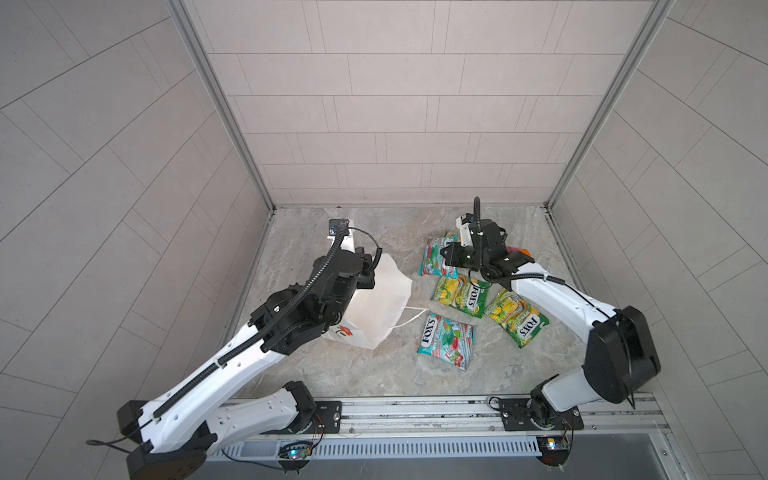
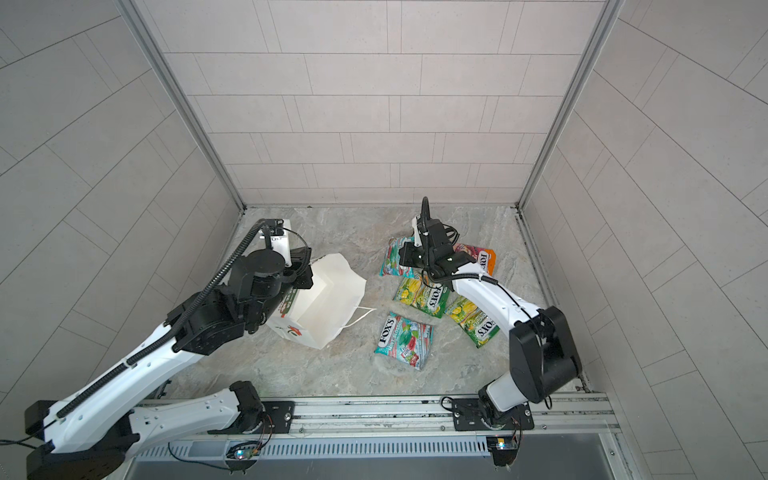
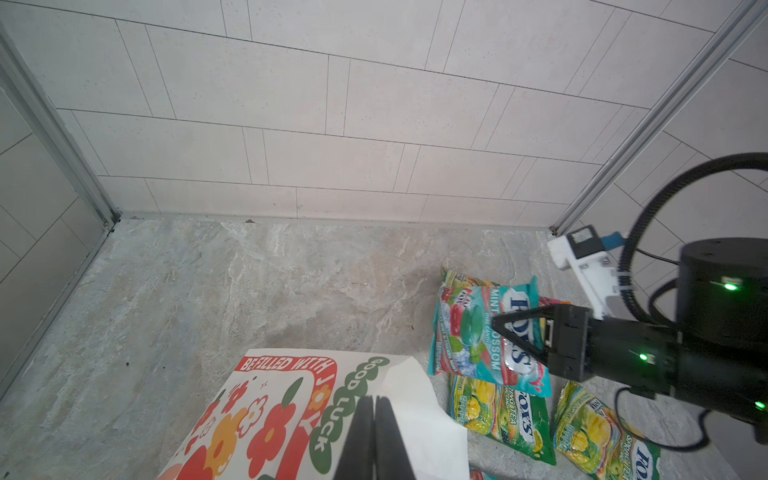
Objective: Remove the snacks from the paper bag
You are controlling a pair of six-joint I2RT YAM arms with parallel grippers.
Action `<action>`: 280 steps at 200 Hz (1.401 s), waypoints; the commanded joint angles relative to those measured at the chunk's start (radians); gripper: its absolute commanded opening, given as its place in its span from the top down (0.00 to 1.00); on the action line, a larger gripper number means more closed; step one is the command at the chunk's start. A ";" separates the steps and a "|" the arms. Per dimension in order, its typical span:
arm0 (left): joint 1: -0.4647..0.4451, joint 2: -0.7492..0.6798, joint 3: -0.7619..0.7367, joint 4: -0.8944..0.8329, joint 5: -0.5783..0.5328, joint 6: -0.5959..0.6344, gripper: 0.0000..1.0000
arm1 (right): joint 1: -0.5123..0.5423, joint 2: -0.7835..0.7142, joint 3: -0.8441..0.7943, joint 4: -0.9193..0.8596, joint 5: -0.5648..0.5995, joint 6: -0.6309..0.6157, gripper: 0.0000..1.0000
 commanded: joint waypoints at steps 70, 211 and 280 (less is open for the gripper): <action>0.001 -0.013 0.003 0.008 0.042 -0.001 1.00 | -0.055 0.467 0.310 0.182 -0.298 0.130 1.00; 0.001 0.002 0.022 0.020 0.076 -0.007 1.00 | -0.071 0.573 0.343 0.152 -0.206 0.143 0.63; 0.001 0.029 0.050 0.061 0.162 -0.017 1.00 | -0.111 0.367 0.187 0.173 -0.173 0.114 0.38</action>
